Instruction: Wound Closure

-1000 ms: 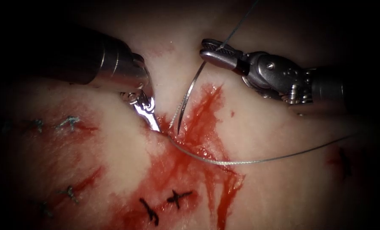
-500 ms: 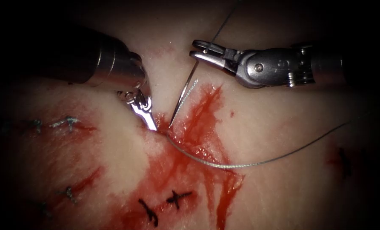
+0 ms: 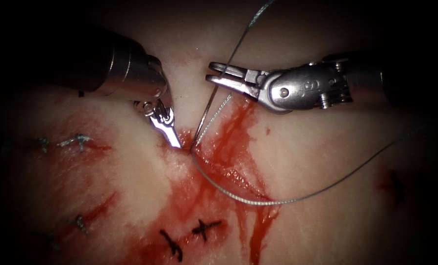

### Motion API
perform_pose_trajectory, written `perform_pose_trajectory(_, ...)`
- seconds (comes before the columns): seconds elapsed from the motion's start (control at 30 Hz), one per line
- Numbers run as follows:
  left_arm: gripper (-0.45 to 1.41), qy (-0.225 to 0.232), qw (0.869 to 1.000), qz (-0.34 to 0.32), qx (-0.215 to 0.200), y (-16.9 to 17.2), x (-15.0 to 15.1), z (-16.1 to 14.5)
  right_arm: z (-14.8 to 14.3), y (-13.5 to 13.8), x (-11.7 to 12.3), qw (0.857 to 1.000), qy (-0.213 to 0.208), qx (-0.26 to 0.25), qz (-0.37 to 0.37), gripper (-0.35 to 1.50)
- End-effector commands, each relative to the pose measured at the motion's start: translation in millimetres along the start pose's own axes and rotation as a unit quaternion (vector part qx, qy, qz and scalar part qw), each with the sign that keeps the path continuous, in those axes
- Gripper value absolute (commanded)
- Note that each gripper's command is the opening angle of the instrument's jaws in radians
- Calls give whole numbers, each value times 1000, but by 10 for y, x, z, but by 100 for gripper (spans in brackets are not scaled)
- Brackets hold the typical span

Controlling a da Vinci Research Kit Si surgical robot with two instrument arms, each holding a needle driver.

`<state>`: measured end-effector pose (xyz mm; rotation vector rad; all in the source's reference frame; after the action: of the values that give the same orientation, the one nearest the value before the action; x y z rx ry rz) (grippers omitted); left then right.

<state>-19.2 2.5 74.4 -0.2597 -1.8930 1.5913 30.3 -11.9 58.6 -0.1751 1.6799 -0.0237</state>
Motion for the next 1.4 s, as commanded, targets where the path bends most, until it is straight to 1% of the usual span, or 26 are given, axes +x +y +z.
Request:
perform_pose_trajectory(0.03, -45, 1, 1000, 3, 0, -4, 6, 4, 9, 2, -2, 1000, -5, 4, -17, -35)
perform_pose_trajectory(0.17, -45, 1, 1000, 14, -2, -1, 6, 3, 8, 4, -1, 999, -14, 3, -34, -35)
perform_pose_trajectory(0.33, -45, 1, 1000, 17, -2, 1, 6, 4, 8, 7, 2, 999, -14, 2, -41, -35)
perform_pose_trajectory(0.53, -45, 3, 1000, 19, -3, 1, 8, 5, 11, 2, 0, 999, -14, 3, -43, -35)
perform_pose_trajectory(1.0, -45, 2, 1000, 22, -3, 1, 8, 4, 17, -11, -2, 998, -6, 27, -50, -35)
perform_pose_trajectory(1.13, -45, 2, 1000, 22, -3, 1, 8, 4, 18, -12, -2, 998, -3, 37, -41, -35)
perform_pose_trajectory(1.3, -45, 1, 1000, 23, -3, 0, 8, 3, 18, -11, -1, 999, 4, 53, -6, -35)
perform_pose_trajectory(1.4, -45, 1, 1000, 23, -2, -1, 8, 2, 18, -10, 1, 999, 13, 47, 4, -35)
